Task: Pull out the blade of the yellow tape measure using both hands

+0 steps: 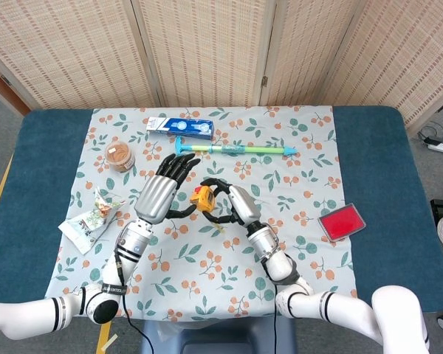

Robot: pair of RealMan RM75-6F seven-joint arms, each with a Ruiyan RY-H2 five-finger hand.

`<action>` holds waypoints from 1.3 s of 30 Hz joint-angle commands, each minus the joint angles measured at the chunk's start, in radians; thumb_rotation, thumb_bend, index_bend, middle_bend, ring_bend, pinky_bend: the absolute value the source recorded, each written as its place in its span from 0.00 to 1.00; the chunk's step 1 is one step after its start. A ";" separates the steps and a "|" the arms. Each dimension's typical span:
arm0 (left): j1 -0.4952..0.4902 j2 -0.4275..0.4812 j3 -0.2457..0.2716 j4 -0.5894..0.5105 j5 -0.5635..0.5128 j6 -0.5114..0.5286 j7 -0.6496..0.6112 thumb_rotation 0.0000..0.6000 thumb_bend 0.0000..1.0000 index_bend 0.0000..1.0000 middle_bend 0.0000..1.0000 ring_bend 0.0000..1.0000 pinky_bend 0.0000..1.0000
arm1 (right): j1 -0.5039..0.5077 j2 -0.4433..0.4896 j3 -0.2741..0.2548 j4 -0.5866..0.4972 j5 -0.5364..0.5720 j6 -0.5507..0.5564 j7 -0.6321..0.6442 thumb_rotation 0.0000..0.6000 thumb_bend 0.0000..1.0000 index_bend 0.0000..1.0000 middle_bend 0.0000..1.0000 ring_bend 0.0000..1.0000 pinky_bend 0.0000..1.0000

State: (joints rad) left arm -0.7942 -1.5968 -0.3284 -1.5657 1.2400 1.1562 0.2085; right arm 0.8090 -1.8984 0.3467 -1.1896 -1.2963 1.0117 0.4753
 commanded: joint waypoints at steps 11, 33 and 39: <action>0.000 -0.024 0.001 0.025 0.014 0.026 -0.038 1.00 0.71 0.25 0.14 0.14 0.00 | 0.001 -0.008 0.007 0.010 0.015 -0.004 -0.012 1.00 0.49 0.51 0.48 0.42 0.29; -0.004 -0.057 0.008 0.078 0.036 0.042 -0.068 1.00 0.85 0.53 0.21 0.19 0.02 | 0.005 -0.011 0.019 0.026 0.046 -0.027 -0.034 1.00 0.49 0.51 0.48 0.42 0.29; 0.004 -0.061 0.004 0.089 0.035 0.052 -0.093 1.00 0.84 0.57 0.23 0.21 0.04 | -0.003 0.008 0.009 0.020 0.039 -0.028 -0.046 1.00 0.49 0.51 0.48 0.42 0.29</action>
State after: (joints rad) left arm -0.7924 -1.6570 -0.3234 -1.4794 1.2739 1.2059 0.1199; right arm 0.8075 -1.8920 0.3571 -1.1684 -1.2560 0.9833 0.4314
